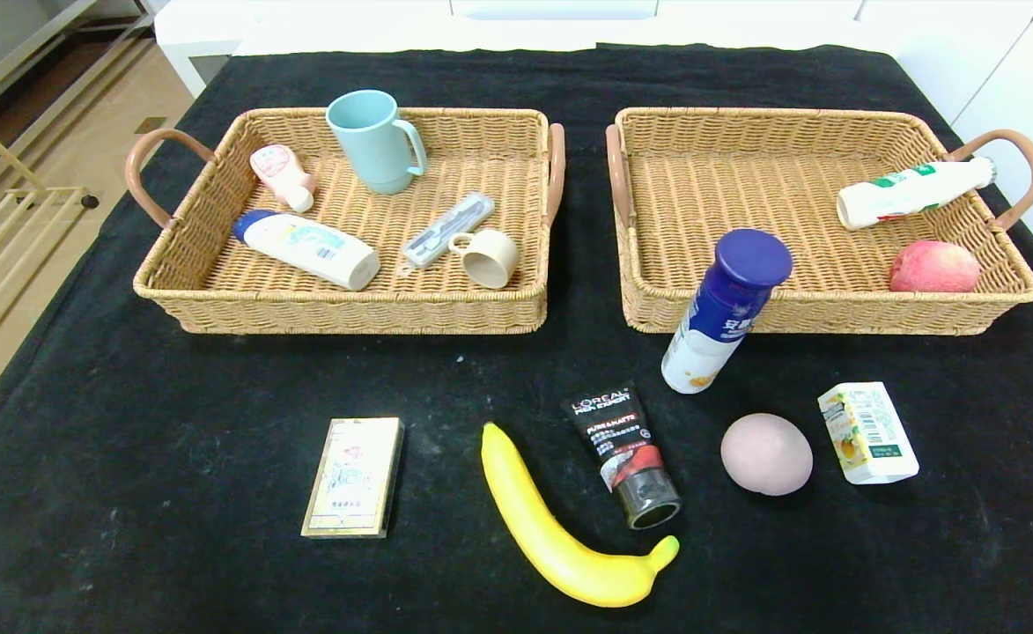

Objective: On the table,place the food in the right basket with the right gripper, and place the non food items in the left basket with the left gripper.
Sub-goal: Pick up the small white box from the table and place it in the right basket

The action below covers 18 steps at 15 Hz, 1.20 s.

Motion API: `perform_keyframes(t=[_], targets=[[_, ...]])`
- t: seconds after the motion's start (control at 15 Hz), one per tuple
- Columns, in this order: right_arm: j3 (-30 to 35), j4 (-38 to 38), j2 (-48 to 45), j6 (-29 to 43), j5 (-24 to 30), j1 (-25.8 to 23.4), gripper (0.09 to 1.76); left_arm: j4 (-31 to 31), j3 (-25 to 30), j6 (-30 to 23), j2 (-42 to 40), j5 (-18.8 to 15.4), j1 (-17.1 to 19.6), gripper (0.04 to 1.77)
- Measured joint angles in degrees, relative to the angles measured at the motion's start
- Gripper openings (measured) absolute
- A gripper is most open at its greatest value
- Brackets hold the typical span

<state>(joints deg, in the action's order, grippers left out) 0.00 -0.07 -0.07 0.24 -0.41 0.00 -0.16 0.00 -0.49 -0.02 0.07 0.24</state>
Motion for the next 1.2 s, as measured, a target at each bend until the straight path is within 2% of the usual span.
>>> perform_keyframes(t=[0.4,0.53,0.73,0.93,1.07,1.2], targets=[[0.0,-0.1,0.0,0.2,-0.2,0.0,1.71,-0.1,0.0,0.4,0.0,0.0,0.0,1.72],[-2.8,1.0,0.3,0.7,0.2,0.0,1.71,-0.6,-2.5,0.2,0.0,-0.4,0.0,1.72],[-9.1,1.7,5.1,1.0,3.4,0.0,1.71,-1.1,-9.1,-0.4,3.5,-4.7,-0.1,1.72],[-13.1,-4.5,14.0,1.5,8.4,0.1,1.71,-1.6,-14.9,-0.7,11.9,-9.5,-1.1,1.72],[-15.3,-8.7,21.2,1.9,12.1,0.4,1.71,-2.0,-18.6,-1.4,18.7,-12.4,-3.8,1.72],[-18.4,-10.4,27.8,1.9,13.8,1.0,1.71,-5.0,-22.0,-2.5,25.5,-14.8,-7.7,1.72]])
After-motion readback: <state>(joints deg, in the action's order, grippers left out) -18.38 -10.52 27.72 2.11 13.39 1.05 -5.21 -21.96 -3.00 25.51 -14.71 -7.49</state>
